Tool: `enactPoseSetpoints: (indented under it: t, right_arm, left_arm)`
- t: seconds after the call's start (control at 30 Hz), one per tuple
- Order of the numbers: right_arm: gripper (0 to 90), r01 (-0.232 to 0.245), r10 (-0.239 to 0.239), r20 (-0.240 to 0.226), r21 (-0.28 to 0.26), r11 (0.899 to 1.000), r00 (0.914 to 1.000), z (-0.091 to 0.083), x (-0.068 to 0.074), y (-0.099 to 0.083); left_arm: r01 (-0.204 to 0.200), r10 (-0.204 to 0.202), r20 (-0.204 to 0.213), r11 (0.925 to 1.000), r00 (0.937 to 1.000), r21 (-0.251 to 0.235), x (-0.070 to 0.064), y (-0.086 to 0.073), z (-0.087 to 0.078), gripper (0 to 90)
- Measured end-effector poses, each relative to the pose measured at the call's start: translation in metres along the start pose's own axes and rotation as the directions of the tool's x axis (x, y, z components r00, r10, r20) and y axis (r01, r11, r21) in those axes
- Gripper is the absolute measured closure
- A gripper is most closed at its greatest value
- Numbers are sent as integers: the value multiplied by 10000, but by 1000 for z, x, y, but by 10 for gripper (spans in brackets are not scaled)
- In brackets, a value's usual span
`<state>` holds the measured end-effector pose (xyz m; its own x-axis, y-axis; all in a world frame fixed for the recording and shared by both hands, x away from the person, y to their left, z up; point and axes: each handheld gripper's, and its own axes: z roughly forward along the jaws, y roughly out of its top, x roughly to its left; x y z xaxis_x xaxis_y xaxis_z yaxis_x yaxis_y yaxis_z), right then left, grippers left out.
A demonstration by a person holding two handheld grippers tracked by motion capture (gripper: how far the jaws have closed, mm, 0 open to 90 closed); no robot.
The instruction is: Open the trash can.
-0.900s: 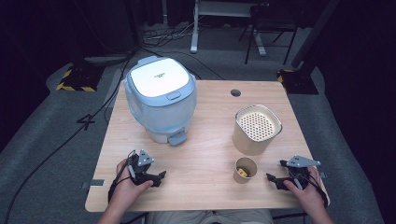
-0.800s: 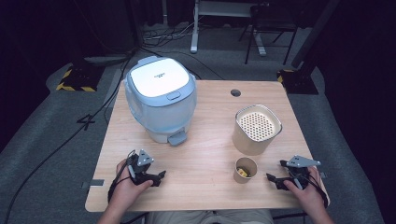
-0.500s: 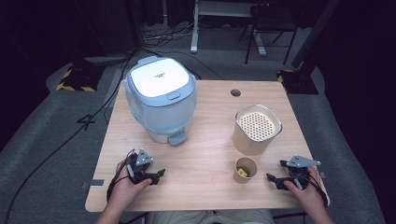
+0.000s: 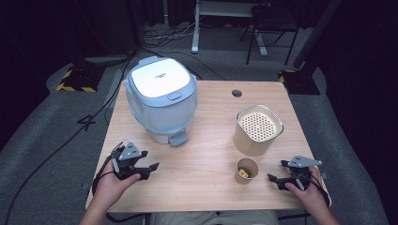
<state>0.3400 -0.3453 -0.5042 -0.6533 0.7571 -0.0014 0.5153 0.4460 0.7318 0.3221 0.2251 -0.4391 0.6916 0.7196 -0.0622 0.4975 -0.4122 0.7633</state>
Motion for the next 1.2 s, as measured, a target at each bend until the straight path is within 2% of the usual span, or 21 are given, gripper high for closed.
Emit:
enactPoseSetpoints:
  t: [0.1,0.23,0.27,0.33,0.4,0.43,0.47,0.5,0.53,0.67,0.8,0.93,0.97,1.0,1.07,1.13,1.17,1.2]
  right_arm:
    - [134,73,-73,-64,-14,10000,10000,1,-1,0]
    - [134,111,-111,-103,-14,9999,9999,1,-1,0]
    - [134,111,-111,-103,-14,9999,9999,1,-1,0]
    - [134,112,-112,-103,-16,9999,9999,1,-1,0]
    - [134,109,-109,-103,-16,9999,9999,1,-1,0]
    - [134,109,-110,-98,-18,9999,9999,1,-1,0]
    - [134,109,-110,-98,-18,9999,9999,1,-1,0]
    - [134,110,-110,-103,-17,9999,9999,1,-1,0]
    - [134,107,-107,-101,-19,9999,9999,1,-1,0]
    - [134,114,-114,-93,-18,9999,9999,1,-1,0]
    - [134,100,-100,-95,-28,9999,9999,1,-1,0]
    - [137,109,-109,-86,-30,9999,9999,1,-1,0]
    - [137,108,-108,-87,-29,9999,9999,1,-1,0]
    - [137,108,-108,-87,-29,9999,9999,1,-1,0]
    - [136,106,-107,-85,-30,9999,9999,1,-1,0]
    - [136,106,-106,-86,-29,9999,9999,1,-1,0]
    - [137,105,-105,-85,-30,9999,9999,1,-1,0]
    - [137,105,-105,-85,-30,9999,9999,1,-1,0]
  left_arm:
    - [106,-99,215,9995,9997,-295,0,9,-8,417]
    - [216,-171,426,9940,9989,-1072,-1,22,-17,497]
    - [216,-171,426,9940,9989,-1072,-1,22,-17,507]
    - [247,-181,488,9900,9986,-1392,-1,28,-20,516]
    - [184,-108,425,9832,9990,-1817,2,33,-22,540]
    - [240,-142,457,9752,9989,-2198,4,39,-24,552]
    - [240,-142,457,9752,9989,-2198,4,39,-24,560]
    - [268,-157,457,9669,9988,-2539,6,45,-27,567]
    - [268,-157,457,9669,9988,-2539,6,45,-27,577]
    - [259,-141,424,9562,9990,-2916,7,57,-32,601]
    - [266,-198,247,9491,9995,-3140,9,76,-39,647]
    - [172,-91,271,9487,9996,-3157,10,89,-41,693]
    - [21,57,241,9493,9997,-3143,10,98,-43,705]
    - [21,57,241,9493,9997,-3143,10,98,-43,716]
    - [-116,244,377,9516,9990,-3072,11,111,-46,715]
    - [-115,257,428,9525,9988,-3044,11,115,-47,713]
    - [-197,334,409,9544,9986,-2980,12,124,-48,739]
    - [-197,334,409,9544,9986,-2980,12,124,-48,751]
